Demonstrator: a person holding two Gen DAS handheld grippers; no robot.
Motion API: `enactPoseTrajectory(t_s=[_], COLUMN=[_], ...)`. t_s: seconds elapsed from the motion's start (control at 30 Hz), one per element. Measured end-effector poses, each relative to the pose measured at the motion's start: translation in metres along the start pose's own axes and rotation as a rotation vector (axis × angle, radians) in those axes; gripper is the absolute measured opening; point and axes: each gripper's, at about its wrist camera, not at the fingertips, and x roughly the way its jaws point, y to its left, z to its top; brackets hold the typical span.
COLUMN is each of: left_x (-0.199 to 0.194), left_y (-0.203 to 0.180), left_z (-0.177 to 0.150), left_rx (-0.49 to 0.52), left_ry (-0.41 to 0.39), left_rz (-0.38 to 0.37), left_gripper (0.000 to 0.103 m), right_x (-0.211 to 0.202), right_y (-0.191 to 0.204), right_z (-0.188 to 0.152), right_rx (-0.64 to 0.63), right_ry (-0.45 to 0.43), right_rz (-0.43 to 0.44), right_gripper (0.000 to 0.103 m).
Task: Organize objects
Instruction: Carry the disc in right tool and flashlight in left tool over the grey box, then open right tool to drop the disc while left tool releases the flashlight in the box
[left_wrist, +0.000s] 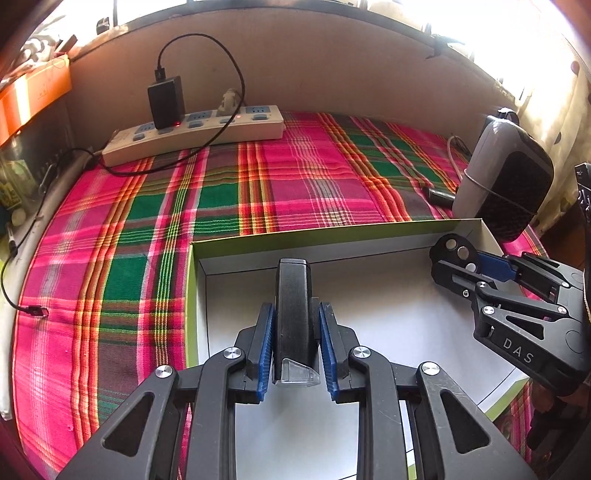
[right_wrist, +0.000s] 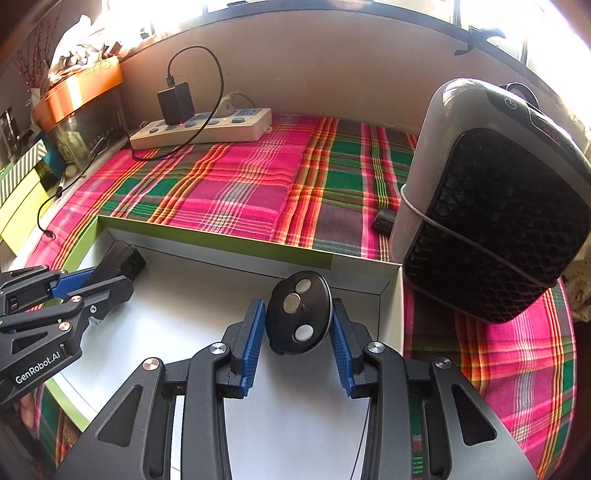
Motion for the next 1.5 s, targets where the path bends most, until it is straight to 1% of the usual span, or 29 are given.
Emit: enactPoseTrajectory(t_s=[0.5,0.6,0.77,0.9,1.1,1.5], left_x=[0.002,0.001,0.001,0.000,-0.009,-0.041], left_y=[-0.002,-0.002,-0.004,-0.005,-0.003,-0.001], left_z=[-0.001,-0.001,0.000,0.000,-0.002,-0.013], left_rx=[0.006,0.006,0.005,-0.002,-0.007,-0.031], left_ry=[-0.001,-0.001,-0.001,-0.004,-0.022,-0.079], left_rz=[0.014,0.014,0.007,0.004,0.003,-0.020], left_gripper=[0.022,0.023,0.026,0.028,0.030,0.030], right_x=[-0.001,-0.001,-0.001,-0.003,-0.010,-0.038], right_y=[0.002,0.002,0.004,0.003,0.003,0.009], right_z=[0.001,0.001,0.002,0.001,-0.001,-0.012], right_rx=[-0.003,0.003,0.006,0.018,0.031,0.039], right_ry=[-0.012,-0.015,-0.017,-0.019,-0.041,-0.086], right_rz=[-0.004,-0.001,-0.003,-0.001,0.003,0.005], right_gripper=[0.037,0.038,0.043,0.043,0.044,0.044])
